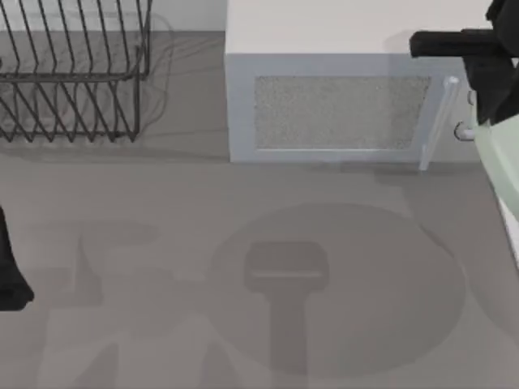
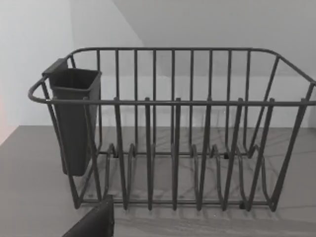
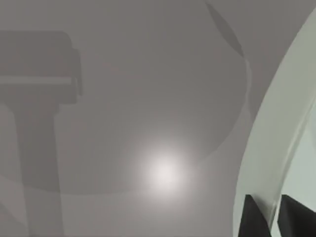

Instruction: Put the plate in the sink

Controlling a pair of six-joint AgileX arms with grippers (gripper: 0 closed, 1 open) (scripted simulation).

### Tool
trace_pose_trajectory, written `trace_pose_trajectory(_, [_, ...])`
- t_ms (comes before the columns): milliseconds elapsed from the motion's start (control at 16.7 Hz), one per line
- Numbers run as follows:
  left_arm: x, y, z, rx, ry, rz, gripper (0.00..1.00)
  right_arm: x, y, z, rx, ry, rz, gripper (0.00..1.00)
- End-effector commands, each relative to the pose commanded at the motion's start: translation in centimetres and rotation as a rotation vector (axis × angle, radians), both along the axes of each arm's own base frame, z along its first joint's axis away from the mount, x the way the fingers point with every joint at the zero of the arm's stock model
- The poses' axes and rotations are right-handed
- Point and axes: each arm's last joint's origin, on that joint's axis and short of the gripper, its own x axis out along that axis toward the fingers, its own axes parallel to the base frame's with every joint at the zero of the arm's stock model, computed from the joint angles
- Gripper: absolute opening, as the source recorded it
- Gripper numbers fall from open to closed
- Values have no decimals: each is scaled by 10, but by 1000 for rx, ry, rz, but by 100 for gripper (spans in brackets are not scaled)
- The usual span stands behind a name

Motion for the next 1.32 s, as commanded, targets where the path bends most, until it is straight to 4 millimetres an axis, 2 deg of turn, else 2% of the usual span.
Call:
trace_pose_trajectory(120, [0, 0, 0, 0, 0, 0, 100, -2, -10, 10, 2, -4, -11, 0])
trace_pose_trajectory(420, [0, 0, 0, 0, 0, 0, 100, -2, -10, 10, 1, -5, -10, 0])
trace_pose_trajectory(600, [0, 0, 0, 0, 0, 0, 100, 1, -19, 23, -2, -51, -21, 0])
trace_pose_trajectory(780, [0, 0, 0, 0, 0, 0, 100, 25, -32, 31, -17, -105, -34, 0])
trace_pose_trajectory(900, [0, 0, 0, 0, 0, 0, 100, 53, -45, 27, -30, -133, -38, 0])
trace_pose_trajectory(1020, [0, 0, 0, 0, 0, 0, 100, 90, -69, 9, -51, -137, -53, 0])
trace_pose_trajectory(1200, [0, 0, 0, 0, 0, 0, 100, 144, -118, -45, -73, -77, -67, 0])
trace_pose_trajectory(1320, [0, 0, 0, 0, 0, 0, 100, 166, -142, -84, -65, -20, -50, 0])
